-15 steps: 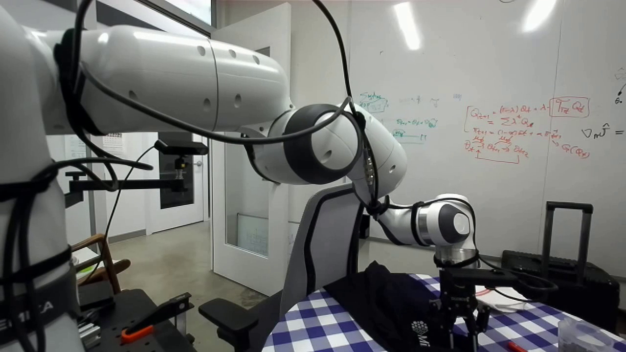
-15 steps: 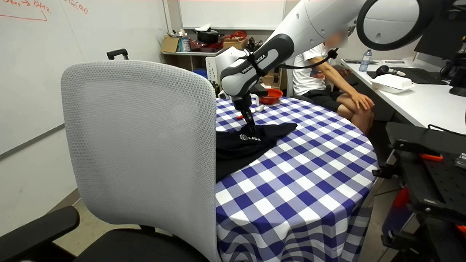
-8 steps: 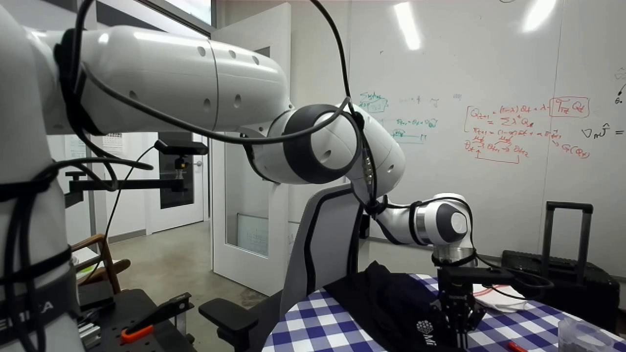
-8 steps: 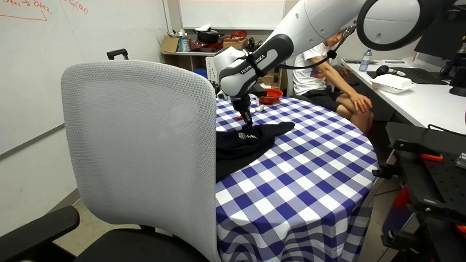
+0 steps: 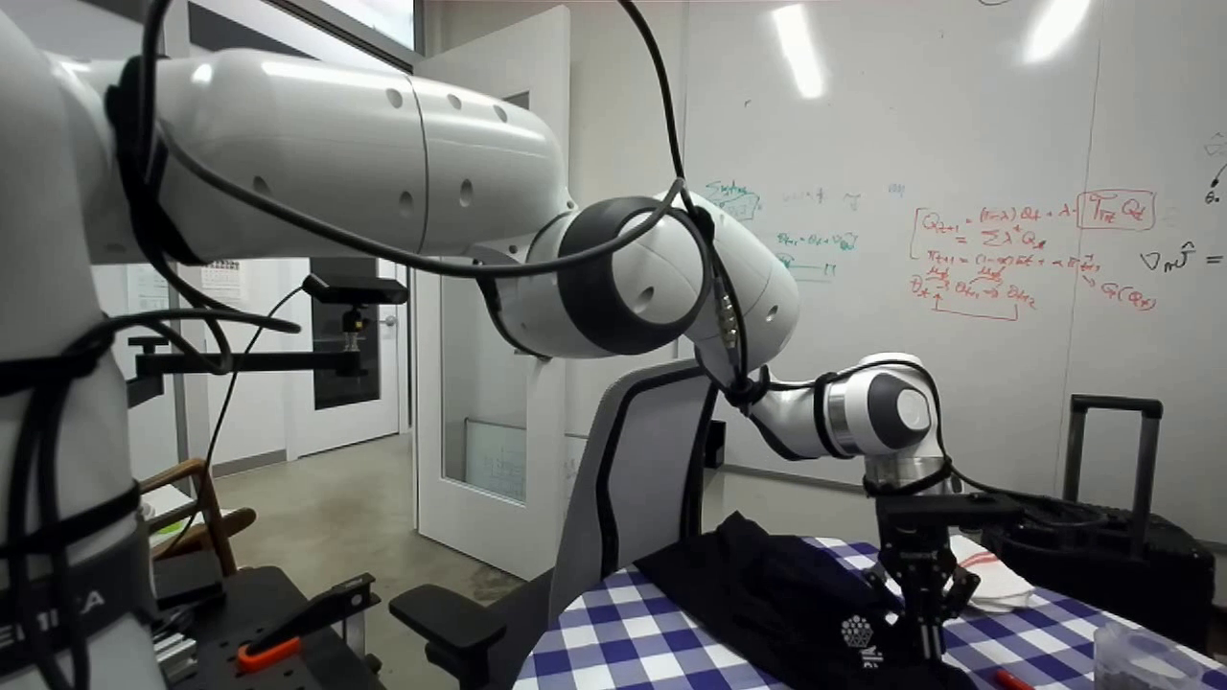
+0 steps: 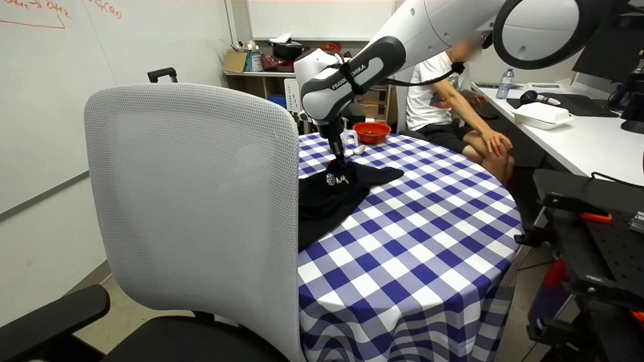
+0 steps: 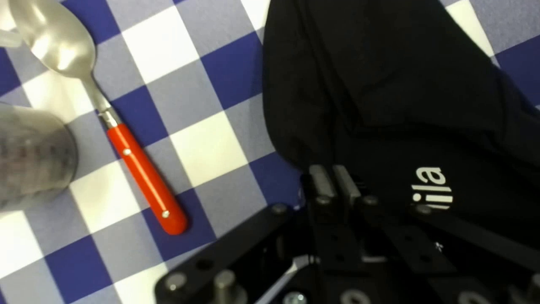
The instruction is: Pick up the black hood and hang it on the chair
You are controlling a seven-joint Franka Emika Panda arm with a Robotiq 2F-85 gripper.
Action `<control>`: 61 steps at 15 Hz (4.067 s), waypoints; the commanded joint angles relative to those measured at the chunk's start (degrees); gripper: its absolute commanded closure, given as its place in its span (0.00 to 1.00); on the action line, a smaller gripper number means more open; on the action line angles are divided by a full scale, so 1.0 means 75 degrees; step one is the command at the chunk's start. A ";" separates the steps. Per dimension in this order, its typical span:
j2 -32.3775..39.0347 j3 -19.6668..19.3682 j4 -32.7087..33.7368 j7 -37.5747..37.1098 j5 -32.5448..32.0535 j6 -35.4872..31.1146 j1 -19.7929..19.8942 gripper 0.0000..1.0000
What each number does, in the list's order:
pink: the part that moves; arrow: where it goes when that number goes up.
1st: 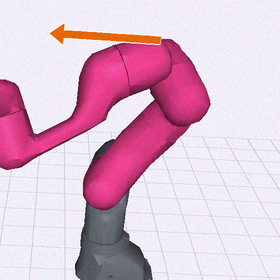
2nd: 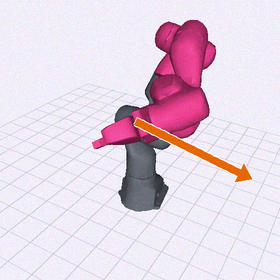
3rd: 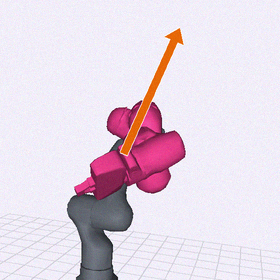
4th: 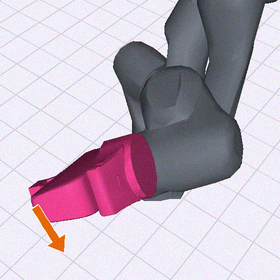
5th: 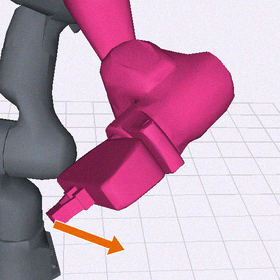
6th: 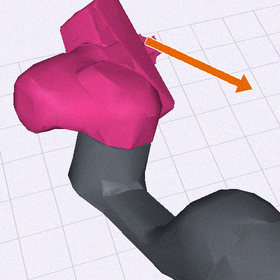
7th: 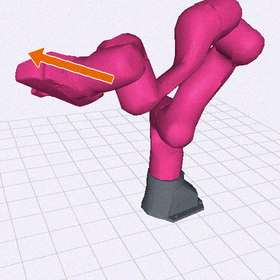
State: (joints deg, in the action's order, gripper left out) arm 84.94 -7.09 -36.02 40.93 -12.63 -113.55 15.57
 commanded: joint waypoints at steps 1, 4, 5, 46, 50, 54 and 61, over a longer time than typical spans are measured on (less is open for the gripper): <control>-0.0344 -0.0170 0.0214 -0.0675 -0.0005 0.0240 -0.0072 0.94; -0.0861 -0.0227 0.0153 -0.1129 -0.0035 0.0257 -0.0139 0.94; -0.0987 -0.0244 0.0158 -0.1268 -0.0046 0.0297 -0.0159 0.94; -0.3561 0.0547 0.0679 -0.1558 -0.1325 0.5612 -0.7095 0.37; -0.3285 0.0399 0.0516 -0.1077 -0.1518 0.5383 -0.7059 0.07; -0.3489 0.0131 0.0577 -0.0852 -0.1625 0.5266 -0.6692 0.00; -0.4352 0.0088 0.0443 -0.1517 -0.0795 0.5143 -0.4760 0.00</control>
State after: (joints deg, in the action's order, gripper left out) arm 54.82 -7.45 -31.37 32.21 -22.44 -74.17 -25.51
